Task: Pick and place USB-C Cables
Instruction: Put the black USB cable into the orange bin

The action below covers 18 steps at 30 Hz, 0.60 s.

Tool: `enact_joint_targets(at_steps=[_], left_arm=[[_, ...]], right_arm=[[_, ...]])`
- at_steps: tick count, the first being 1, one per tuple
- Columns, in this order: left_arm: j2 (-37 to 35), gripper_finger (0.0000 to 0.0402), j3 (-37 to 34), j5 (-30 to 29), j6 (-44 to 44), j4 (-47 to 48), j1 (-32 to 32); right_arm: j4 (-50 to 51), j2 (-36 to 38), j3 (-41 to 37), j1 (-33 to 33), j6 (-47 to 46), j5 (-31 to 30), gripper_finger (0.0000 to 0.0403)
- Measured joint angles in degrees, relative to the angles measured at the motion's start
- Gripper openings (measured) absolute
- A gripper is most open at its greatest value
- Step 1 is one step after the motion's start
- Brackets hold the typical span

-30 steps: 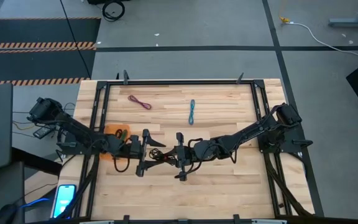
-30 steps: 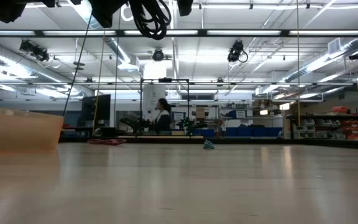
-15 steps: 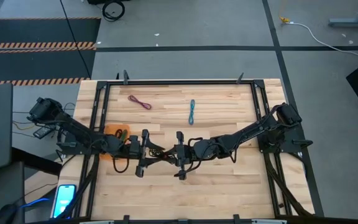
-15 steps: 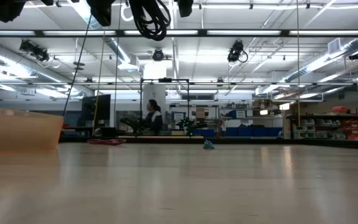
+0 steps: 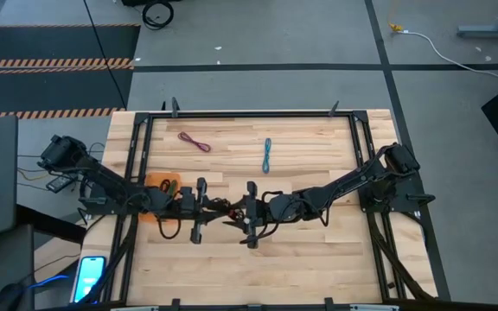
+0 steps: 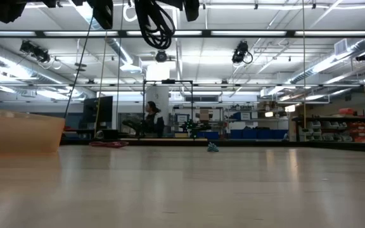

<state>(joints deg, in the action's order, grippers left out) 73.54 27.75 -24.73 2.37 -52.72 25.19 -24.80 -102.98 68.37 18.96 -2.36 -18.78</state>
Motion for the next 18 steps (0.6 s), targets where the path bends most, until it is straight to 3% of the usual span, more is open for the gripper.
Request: enact_joint_targets(at_steps=[10,18], left_arm=[[-0.5,0.0033,0.0,-0.2,-0.6,2.1,0.1],[-9.2,0.0033,0.0,-10.6,5.1,17.6,2.2]], right_arm=[[9.3,0.0,0.0,0.0,-0.9,-2.0,0.0205],[20.5,0.0,0.0,0.0,-4.8,-8.6,0.0205]])
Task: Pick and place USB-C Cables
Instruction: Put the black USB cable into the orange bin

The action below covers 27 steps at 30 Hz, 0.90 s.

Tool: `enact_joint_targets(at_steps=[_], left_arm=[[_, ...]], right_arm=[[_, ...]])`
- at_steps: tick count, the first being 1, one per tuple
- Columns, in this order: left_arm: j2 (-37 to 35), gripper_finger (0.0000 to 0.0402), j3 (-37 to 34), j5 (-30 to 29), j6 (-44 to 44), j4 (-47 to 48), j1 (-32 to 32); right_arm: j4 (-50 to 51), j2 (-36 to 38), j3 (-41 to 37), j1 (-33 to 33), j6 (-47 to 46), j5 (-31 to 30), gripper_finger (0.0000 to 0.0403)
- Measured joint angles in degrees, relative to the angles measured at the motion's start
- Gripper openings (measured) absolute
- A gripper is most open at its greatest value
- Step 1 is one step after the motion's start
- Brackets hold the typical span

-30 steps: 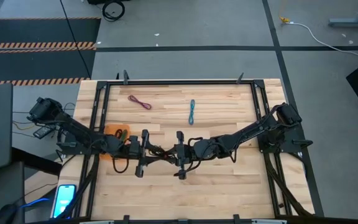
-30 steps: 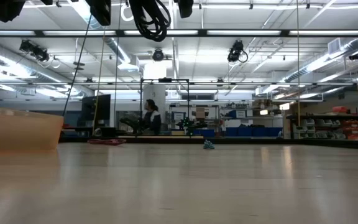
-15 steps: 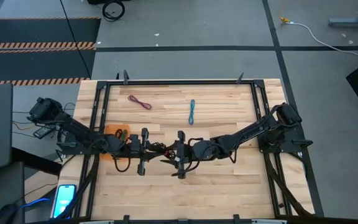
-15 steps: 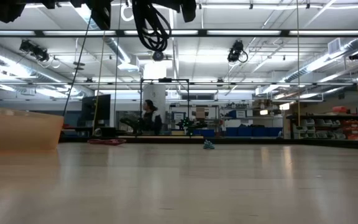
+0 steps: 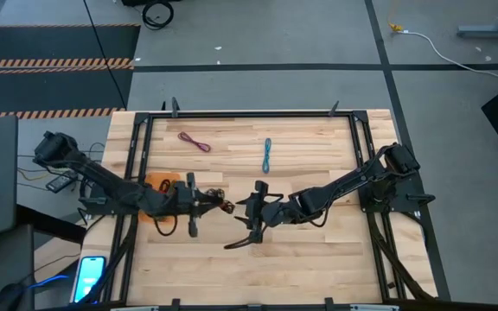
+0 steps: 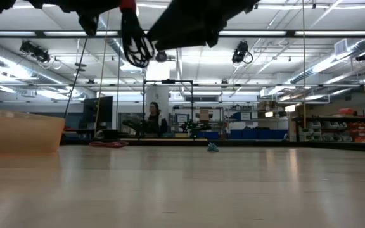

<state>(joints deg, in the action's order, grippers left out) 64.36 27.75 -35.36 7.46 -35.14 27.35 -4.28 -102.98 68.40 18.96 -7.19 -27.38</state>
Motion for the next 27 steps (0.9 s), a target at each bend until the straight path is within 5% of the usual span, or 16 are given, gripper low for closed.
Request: enact_joint_targets(at_steps=[11,19,27], left_arm=[[-13.7,0.0033,0.3,-4.9,17.8,31.2,1.8],[-13.3,0.0033,17.9,-5.8,33.3,73.5,1.8],[-13.9,0.0037,26.5,4.3,48.5,98.7,1.8]], right_arm=[[6.2,3.4,0.1,0.4,-2.3,-3.6,0.0205],[15.5,9.3,0.0,2.1,-5.0,-9.1,0.0205],[23.2,13.0,0.0,4.7,-9.1,-12.0,0.0205]])
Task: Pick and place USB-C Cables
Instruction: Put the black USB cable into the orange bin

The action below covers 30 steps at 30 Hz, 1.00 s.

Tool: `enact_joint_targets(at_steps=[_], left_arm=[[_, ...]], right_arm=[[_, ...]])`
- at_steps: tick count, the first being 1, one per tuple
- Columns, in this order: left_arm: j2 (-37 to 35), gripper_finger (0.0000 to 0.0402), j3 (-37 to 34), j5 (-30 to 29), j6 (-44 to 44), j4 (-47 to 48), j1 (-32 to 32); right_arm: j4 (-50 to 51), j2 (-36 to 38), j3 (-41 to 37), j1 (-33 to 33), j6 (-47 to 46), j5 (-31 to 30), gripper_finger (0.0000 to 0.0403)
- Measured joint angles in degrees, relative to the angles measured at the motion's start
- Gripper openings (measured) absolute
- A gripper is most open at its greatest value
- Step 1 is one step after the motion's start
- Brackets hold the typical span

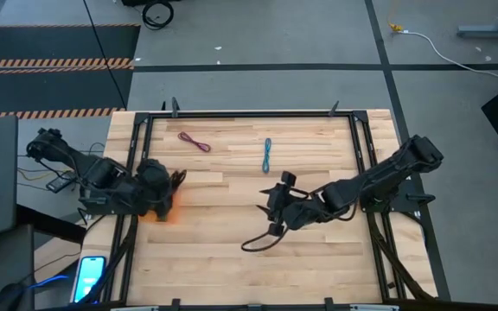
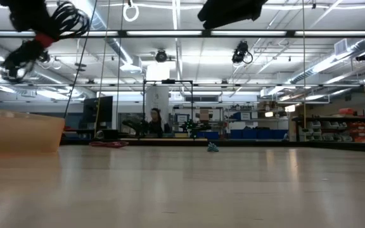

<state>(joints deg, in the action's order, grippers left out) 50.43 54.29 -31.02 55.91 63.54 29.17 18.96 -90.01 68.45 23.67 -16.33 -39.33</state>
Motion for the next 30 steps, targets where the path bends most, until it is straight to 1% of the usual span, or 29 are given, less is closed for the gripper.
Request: enact_joint_targets(at_steps=[3,5,8,16,23,30], left_arm=[[-1.3,0.0037,-1.1,5.4,6.0,4.4,0.0],[-1.8,0.0035,-2.3,6.8,9.9,6.6,0.0],[-2.9,0.0035,-4.1,6.9,13.3,7.0,0.0],[-3.0,0.0037,-8.2,6.8,20.2,6.6,-1.5],[-2.9,0.0038,-13.0,7.3,23.3,-0.3,-3.4],[-2.9,0.0039,-17.3,9.0,30.1,-1.4,-4.3]], right_arm=[[1.4,0.3,0.0,0.9,-0.5,-1.1,0.0205],[1.7,0.3,0.0,1.5,-0.4,-1.8,0.0205],[1.6,0.3,0.0,1.8,-0.2,-1.8,0.0205],[1.6,0.3,0.0,1.8,3.0,-1.8,0.0205],[1.3,0.3,0.0,1.7,6.6,-1.8,0.0205],[1.3,0.2,0.0,1.7,9.1,-1.6,0.0205]])
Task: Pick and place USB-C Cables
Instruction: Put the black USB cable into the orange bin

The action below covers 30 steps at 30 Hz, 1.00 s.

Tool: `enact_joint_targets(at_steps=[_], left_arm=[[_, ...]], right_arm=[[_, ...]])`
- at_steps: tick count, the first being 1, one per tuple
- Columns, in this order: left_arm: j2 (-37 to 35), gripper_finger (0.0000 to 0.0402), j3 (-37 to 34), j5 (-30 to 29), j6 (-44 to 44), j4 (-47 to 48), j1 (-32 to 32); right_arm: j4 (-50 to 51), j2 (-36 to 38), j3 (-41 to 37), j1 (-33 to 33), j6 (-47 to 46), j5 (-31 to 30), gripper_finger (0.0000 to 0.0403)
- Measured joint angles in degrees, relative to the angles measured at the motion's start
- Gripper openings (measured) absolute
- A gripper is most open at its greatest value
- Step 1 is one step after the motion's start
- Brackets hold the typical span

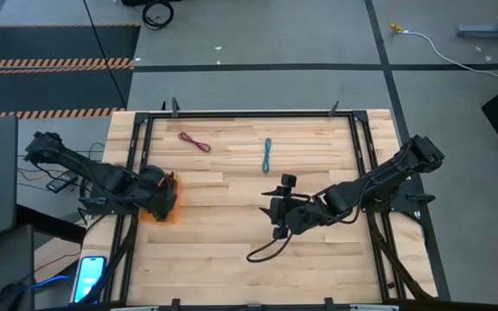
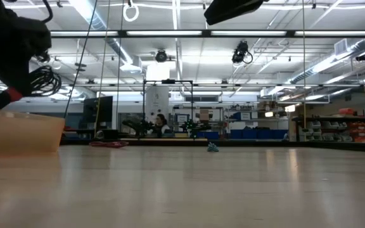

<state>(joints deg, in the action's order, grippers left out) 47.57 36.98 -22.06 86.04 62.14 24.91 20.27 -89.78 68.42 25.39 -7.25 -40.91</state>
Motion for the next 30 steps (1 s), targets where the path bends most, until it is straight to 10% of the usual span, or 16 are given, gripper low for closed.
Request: enact_joint_targets(at_steps=[19,30], left_arm=[[0.0,0.0043,-3.6,2.8,9.4,-5.5,0.0],[0.0,0.0148,-3.6,4.1,8.8,-5.6,0.0]], right_arm=[[0.5,0.0,0.0,4.0,-0.7,1.7,0.0205],[0.5,0.0,0.0,7.8,-4.5,-1.9,0.0205]])
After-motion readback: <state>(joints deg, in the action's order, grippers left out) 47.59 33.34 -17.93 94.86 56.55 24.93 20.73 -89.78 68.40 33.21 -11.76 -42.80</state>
